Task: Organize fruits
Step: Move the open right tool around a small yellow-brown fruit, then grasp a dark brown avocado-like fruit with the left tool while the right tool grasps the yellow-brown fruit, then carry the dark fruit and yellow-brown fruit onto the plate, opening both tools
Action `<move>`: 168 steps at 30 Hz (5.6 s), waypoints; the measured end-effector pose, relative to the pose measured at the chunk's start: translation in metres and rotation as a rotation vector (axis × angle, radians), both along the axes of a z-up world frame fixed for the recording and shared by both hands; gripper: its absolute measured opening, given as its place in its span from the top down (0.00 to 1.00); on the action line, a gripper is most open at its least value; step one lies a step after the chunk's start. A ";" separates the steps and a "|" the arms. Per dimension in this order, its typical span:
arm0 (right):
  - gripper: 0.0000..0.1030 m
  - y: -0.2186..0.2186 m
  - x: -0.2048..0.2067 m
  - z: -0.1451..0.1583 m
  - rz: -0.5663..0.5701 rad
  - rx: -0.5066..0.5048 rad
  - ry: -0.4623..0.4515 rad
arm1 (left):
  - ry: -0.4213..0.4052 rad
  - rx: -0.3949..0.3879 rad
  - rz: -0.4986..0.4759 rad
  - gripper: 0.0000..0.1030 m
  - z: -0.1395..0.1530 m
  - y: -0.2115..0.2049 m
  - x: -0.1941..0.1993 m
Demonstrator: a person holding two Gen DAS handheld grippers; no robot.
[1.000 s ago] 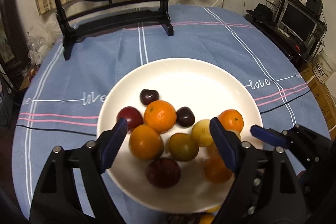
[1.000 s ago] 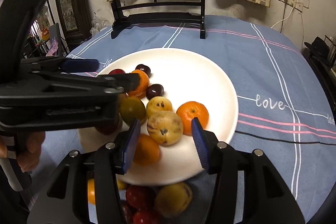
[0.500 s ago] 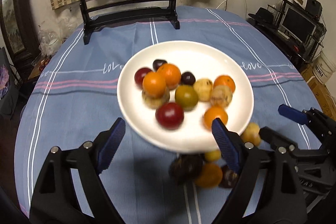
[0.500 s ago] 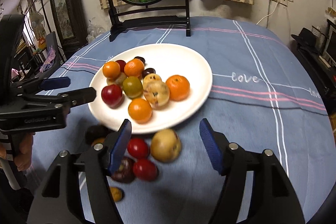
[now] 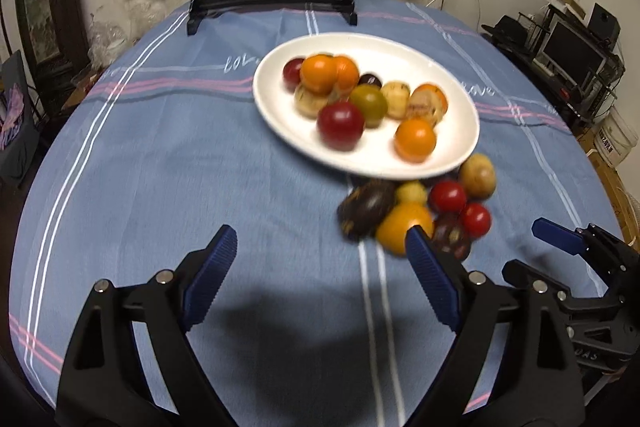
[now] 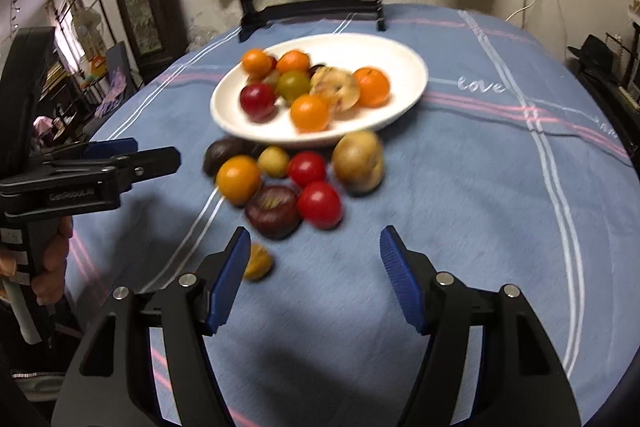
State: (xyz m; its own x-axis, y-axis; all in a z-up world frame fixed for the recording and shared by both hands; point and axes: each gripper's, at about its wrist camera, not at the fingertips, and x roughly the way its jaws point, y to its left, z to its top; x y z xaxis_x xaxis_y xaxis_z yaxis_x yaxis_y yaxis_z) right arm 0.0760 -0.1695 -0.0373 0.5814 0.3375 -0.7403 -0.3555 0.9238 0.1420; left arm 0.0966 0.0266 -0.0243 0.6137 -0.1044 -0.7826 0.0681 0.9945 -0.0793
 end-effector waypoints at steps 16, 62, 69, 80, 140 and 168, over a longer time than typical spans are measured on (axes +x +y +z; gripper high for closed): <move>0.34 0.047 -0.008 -0.020 0.107 -0.093 0.033 | 0.061 -0.016 0.015 0.15 -0.024 0.012 -0.006; 0.71 -0.007 -0.006 -0.024 0.022 -0.012 0.063 | 0.075 0.181 -0.022 0.15 -0.040 -0.010 0.032; 0.71 -0.006 -0.003 -0.025 0.028 -0.011 0.069 | 0.073 0.188 -0.103 0.17 -0.042 -0.020 0.032; 0.71 -0.004 -0.002 -0.025 0.031 -0.015 0.071 | 0.065 0.149 -0.216 0.72 -0.040 -0.038 0.051; 0.58 0.027 0.177 0.028 -0.061 -0.012 -0.088 | 0.056 -0.086 -0.123 0.73 0.000 -0.046 0.141; 0.38 -0.025 0.062 0.028 -0.124 -0.015 -0.120 | -0.039 -0.076 -0.022 0.24 0.020 -0.016 0.049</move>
